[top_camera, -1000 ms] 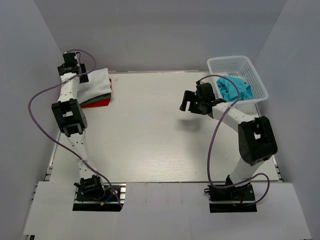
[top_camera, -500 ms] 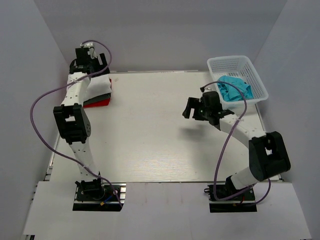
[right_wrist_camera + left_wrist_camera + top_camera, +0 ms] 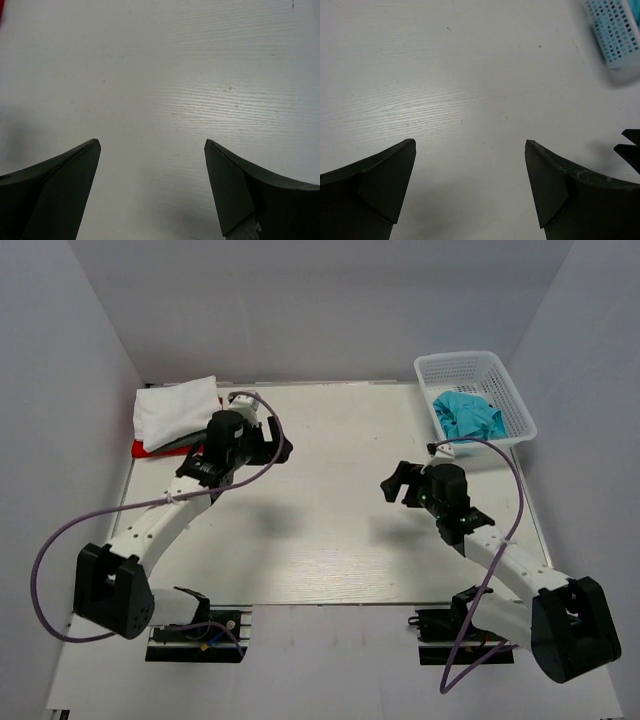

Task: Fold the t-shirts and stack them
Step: Put the neatly folded tshirt into the corner of the board with the left arm

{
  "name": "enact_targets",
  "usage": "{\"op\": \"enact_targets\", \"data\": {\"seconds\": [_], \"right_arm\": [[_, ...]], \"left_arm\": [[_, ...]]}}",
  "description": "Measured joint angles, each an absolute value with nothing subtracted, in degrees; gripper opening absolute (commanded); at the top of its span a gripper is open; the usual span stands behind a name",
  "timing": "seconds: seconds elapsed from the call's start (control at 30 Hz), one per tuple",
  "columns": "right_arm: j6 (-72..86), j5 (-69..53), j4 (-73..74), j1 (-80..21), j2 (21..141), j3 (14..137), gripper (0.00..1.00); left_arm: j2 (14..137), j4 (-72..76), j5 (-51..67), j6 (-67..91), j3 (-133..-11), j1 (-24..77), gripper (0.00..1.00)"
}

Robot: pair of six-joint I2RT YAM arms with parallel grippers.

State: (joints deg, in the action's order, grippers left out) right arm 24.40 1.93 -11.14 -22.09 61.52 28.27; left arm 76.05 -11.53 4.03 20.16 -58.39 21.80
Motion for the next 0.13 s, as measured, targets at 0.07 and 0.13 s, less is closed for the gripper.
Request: {"op": "enact_targets", "data": {"seconds": [0.07,0.13], "right_arm": [[24.9,2.4,-11.2,-22.1,61.3,27.5,0.9],[25.1,2.4,-11.5,-22.1,61.3,27.3,0.9]], "left_arm": [[73.9,-11.6,1.7,20.8,-56.6,22.5,1.0],[73.6,-11.9,-1.5,21.2,-56.1,23.1,1.0]]}}
